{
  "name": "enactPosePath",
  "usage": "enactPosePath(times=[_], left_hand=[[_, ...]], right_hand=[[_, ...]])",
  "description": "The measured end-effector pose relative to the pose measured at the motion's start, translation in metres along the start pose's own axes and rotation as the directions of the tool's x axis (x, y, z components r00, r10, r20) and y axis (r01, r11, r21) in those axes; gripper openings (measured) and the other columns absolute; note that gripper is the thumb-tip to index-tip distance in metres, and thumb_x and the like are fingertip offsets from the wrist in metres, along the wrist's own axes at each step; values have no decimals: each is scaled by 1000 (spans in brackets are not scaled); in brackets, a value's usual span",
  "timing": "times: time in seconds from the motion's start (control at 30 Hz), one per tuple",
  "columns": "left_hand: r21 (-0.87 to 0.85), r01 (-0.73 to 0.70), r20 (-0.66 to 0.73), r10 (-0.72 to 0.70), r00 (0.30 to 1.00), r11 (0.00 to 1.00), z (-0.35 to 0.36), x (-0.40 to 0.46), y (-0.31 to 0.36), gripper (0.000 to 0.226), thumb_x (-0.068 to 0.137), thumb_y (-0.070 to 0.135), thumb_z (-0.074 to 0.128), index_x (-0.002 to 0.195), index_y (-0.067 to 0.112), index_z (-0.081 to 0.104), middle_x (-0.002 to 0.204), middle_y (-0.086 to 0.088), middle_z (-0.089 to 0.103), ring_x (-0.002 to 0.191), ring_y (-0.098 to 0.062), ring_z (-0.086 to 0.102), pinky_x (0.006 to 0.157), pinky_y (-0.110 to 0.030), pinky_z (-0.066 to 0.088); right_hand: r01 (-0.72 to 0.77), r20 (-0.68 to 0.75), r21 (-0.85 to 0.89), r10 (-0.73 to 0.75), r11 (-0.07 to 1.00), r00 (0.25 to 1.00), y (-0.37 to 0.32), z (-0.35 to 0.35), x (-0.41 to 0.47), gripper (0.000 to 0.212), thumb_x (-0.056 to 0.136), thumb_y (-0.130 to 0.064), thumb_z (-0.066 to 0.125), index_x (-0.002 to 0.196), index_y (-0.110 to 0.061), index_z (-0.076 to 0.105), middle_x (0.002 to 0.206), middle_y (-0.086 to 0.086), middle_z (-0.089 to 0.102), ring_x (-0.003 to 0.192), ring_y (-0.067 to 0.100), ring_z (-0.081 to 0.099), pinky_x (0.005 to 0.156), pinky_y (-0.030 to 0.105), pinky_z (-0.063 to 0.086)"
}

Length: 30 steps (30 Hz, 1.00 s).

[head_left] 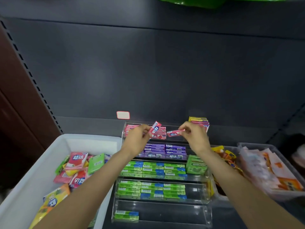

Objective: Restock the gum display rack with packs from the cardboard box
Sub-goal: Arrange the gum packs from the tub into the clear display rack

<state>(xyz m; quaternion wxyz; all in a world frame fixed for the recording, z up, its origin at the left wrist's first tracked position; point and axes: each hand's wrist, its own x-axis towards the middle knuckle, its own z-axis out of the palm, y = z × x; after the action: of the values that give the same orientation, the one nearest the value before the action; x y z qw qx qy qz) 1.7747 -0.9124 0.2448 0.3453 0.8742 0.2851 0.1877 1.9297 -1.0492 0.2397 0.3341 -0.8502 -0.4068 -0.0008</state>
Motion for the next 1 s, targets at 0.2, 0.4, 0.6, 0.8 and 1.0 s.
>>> enactPosePath(times=[0.2,0.4,0.6,0.8,1.0], left_hand=[[6,-1,18,0,1000,1000,5,5,3,25,94,15,53,117,9,59,111,-4,66,87,-8,53,80,-18,41],[10,-12,30,11,999,1000,5,6,2,25,94,15,54,118,9,58,112,-3,65,89,-8,53,81,-17,41],[-10,-21,29,21,999,1000,1,6,1,23,94,13,54,115,9,60,110,-4,67,87,-10,54,79,-20,41],[9,-20,45,20,999,1000,-1,6,0,26,93,14,55,118,9,59,112,-5,66,90,-10,55,84,-23,45],[21,-12,48,11,999,1000,-3,6,1,26,93,15,55,119,10,58,113,-4,66,91,-10,55,83,-23,44]], right_hand=[[113,206,-314,-49,943,977,-4,-8,3,33,94,-7,51,123,-20,60,129,-2,58,116,18,55,89,29,45],[121,226,-358,-40,926,973,-4,-3,4,34,94,-9,51,125,-22,58,130,-3,57,115,18,56,87,32,49],[126,301,-349,-16,928,953,-2,1,13,31,94,-11,52,122,-22,59,121,0,63,107,19,60,84,35,53],[111,325,-352,10,930,946,0,5,13,27,94,-15,54,120,-22,59,115,1,65,102,20,62,81,38,54],[153,305,-434,-15,888,952,0,5,14,11,93,-14,54,103,-18,55,104,2,64,89,22,61,71,35,51]])
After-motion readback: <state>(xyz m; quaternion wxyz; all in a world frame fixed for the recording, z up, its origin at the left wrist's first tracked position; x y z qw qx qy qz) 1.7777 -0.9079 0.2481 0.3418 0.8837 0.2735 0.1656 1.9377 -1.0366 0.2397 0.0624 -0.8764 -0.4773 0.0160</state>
